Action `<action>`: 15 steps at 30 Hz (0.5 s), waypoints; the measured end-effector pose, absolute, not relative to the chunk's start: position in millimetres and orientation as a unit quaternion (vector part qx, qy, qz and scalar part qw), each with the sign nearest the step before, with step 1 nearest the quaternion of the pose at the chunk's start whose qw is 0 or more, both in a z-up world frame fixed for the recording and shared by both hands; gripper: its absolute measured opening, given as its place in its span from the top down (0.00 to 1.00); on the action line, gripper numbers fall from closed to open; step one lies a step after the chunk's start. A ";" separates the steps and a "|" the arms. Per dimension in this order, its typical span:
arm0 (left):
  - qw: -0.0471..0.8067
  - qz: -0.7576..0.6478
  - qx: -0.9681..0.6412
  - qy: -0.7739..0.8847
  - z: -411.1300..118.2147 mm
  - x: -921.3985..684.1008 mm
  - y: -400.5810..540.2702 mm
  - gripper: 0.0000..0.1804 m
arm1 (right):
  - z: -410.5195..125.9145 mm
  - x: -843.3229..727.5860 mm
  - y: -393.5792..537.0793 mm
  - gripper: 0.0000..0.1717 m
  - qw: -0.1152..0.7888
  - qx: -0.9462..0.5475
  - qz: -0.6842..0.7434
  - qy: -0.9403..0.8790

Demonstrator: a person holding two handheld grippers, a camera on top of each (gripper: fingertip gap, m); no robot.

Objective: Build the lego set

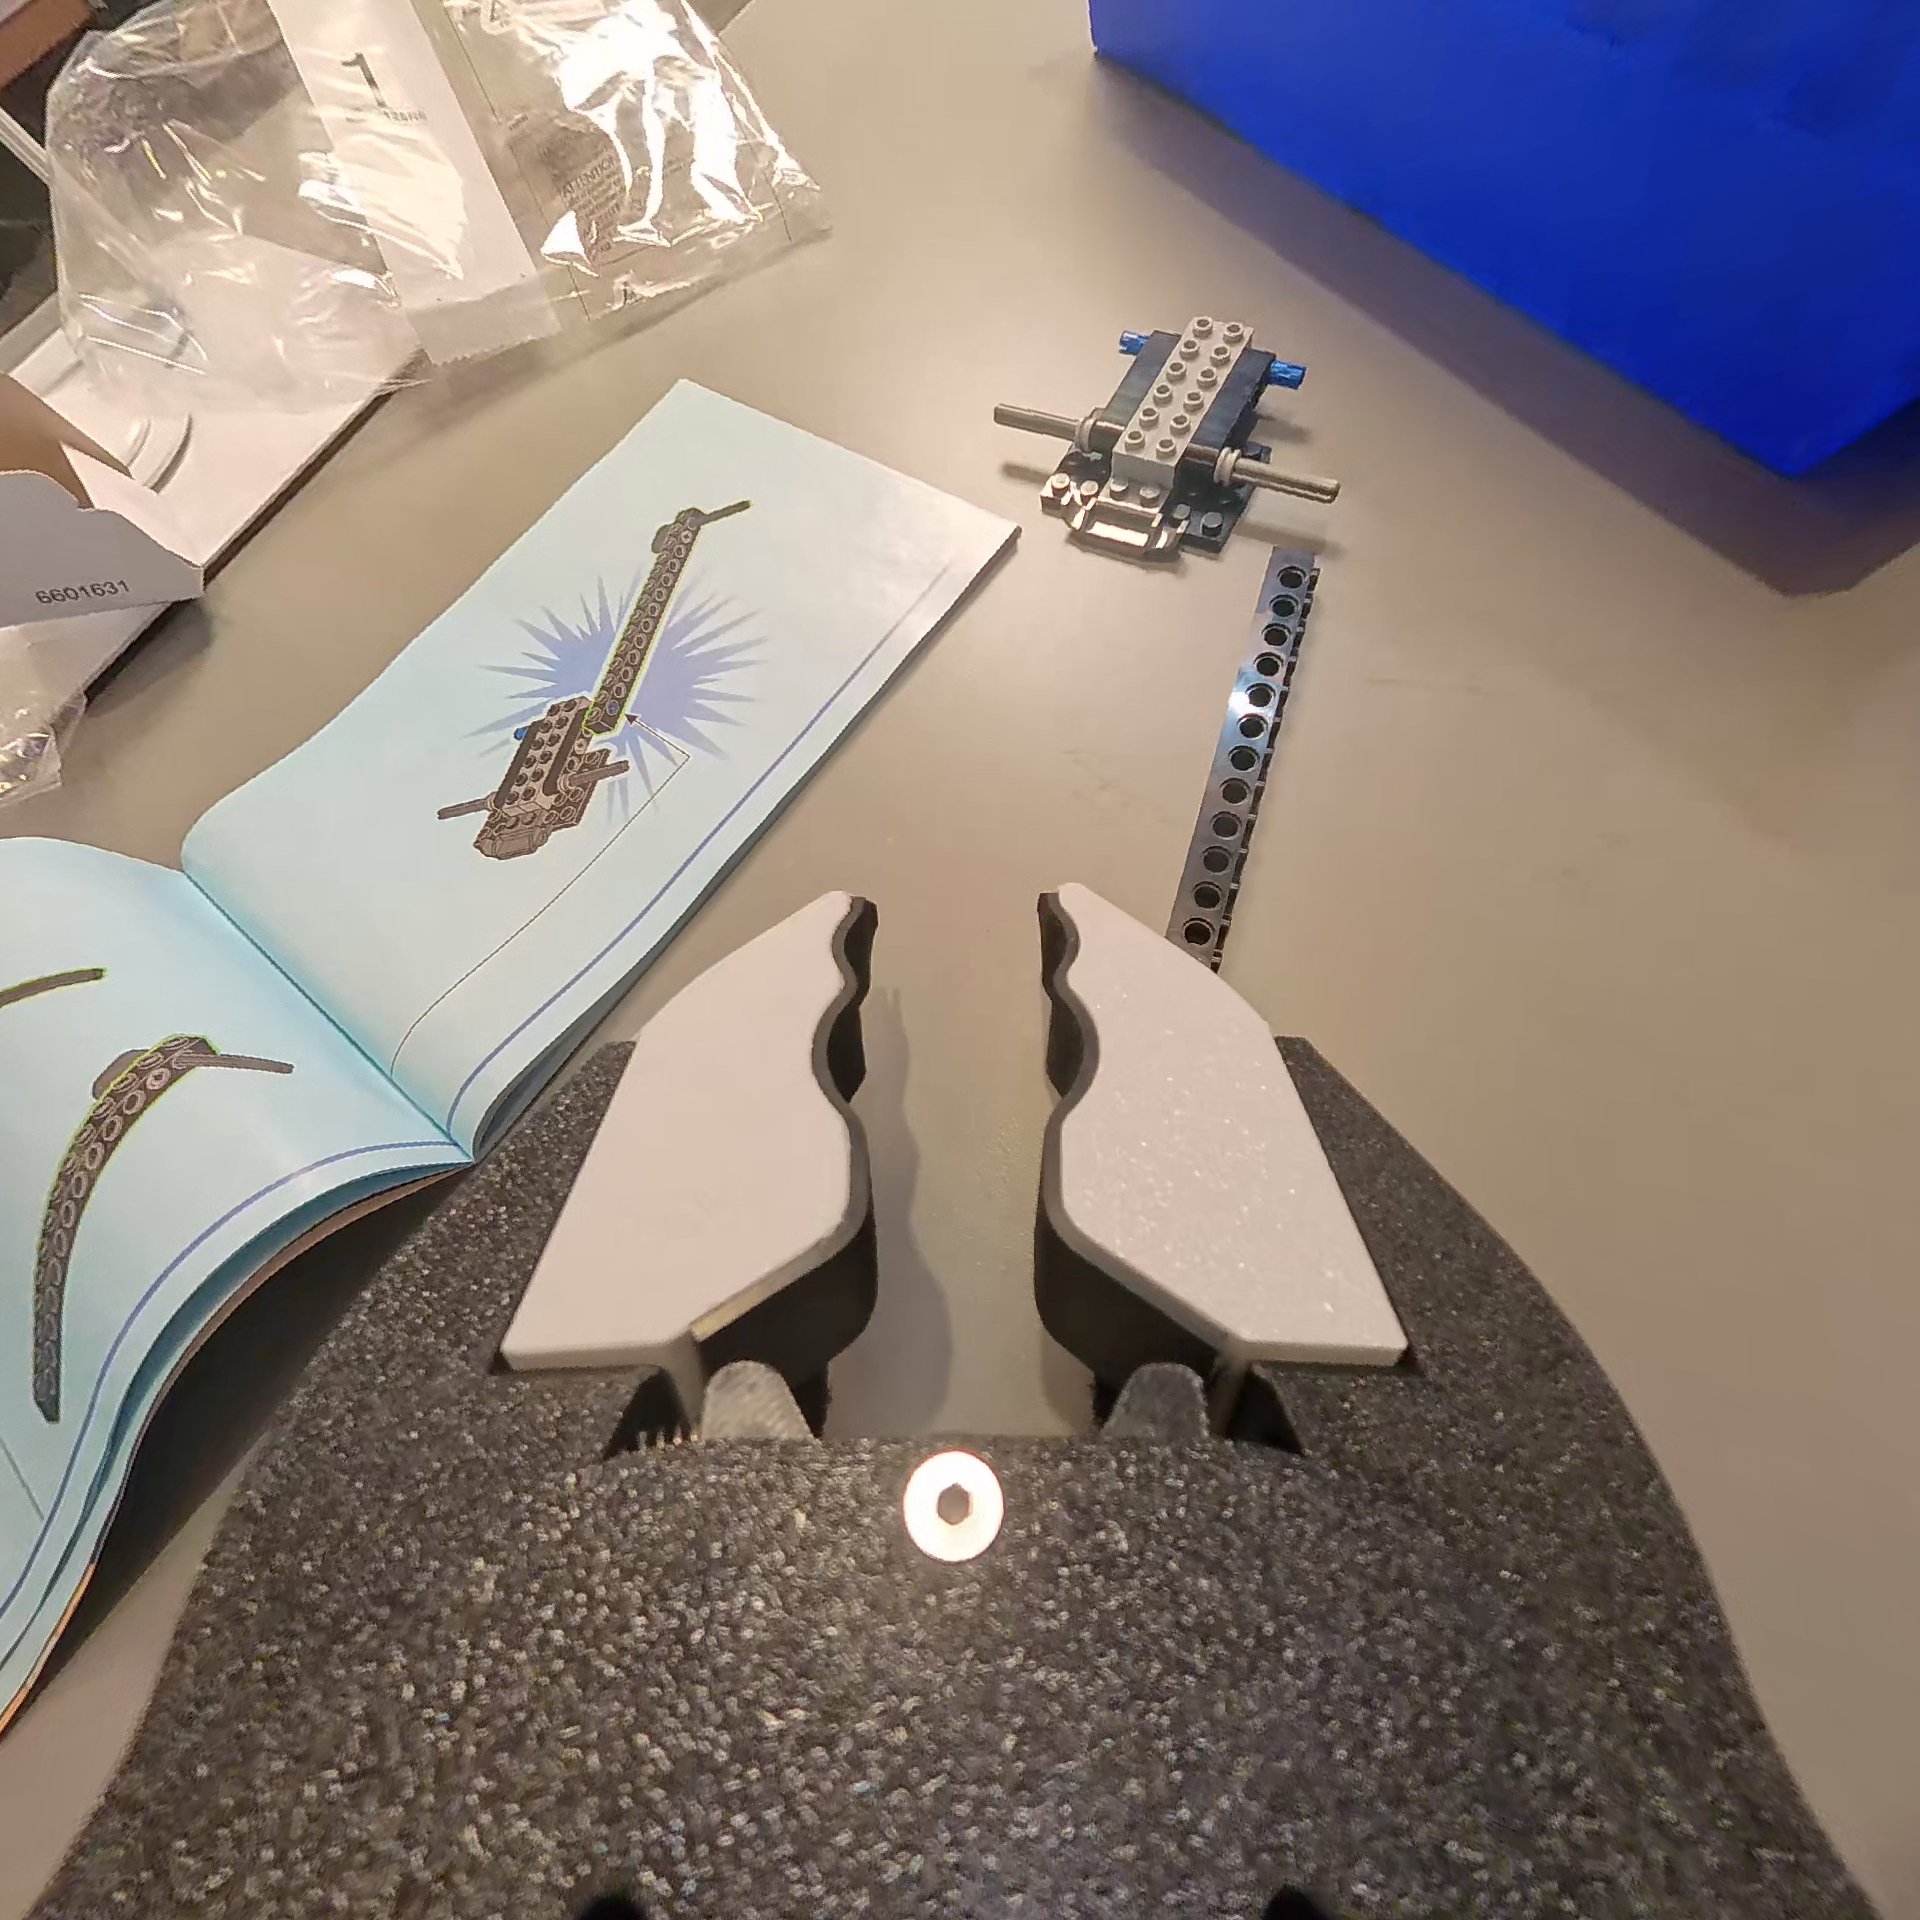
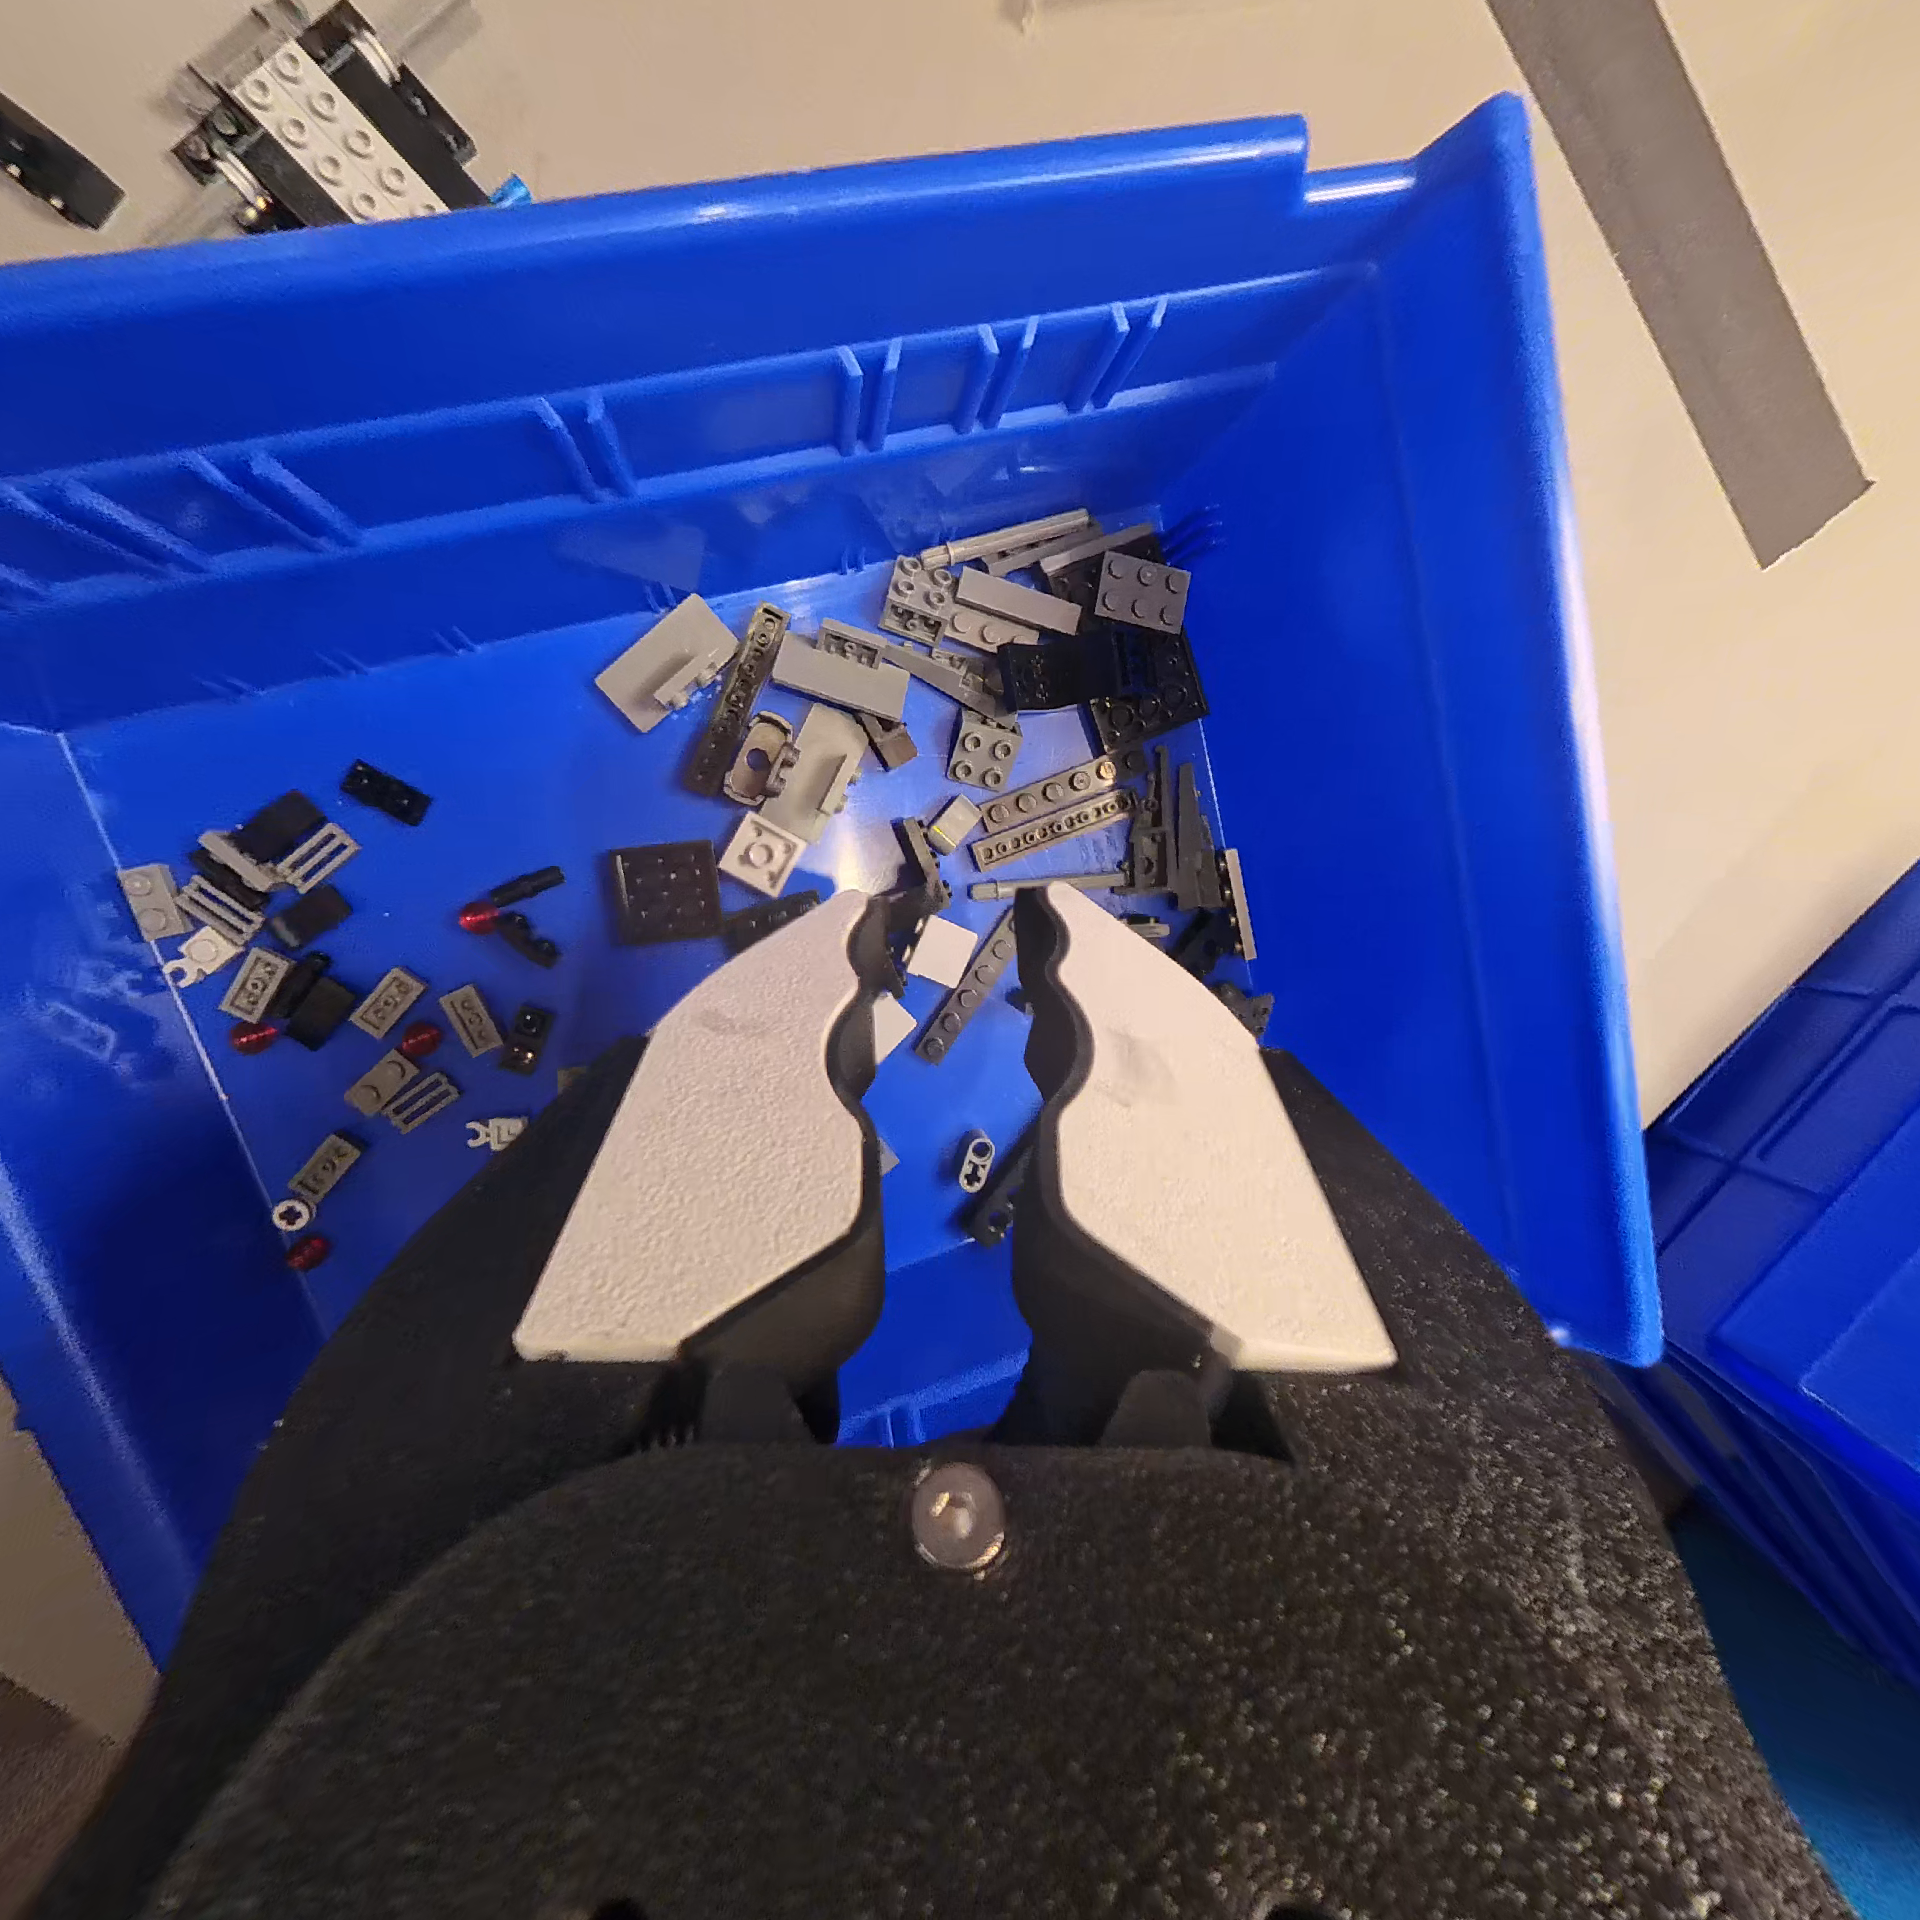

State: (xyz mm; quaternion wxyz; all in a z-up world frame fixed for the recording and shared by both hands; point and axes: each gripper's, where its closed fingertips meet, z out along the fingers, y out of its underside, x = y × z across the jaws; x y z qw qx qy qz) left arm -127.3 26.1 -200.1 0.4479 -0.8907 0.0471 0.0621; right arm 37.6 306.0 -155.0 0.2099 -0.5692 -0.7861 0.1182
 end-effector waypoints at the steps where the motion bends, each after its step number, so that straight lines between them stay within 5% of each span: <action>1: 0.448 0.061 -0.891 0.047 -199.9 -127.3 26.1 0.83 | -152.3 39.3 306.8 0.85 0.213 -0.569 0.119 -0.785; 15: 0.434 0.047 -0.898 0.056 -205.3 -124.1 27.8 0.83 | -114.2 70.6 318.3 0.85 0.269 -0.557 0.196 -0.761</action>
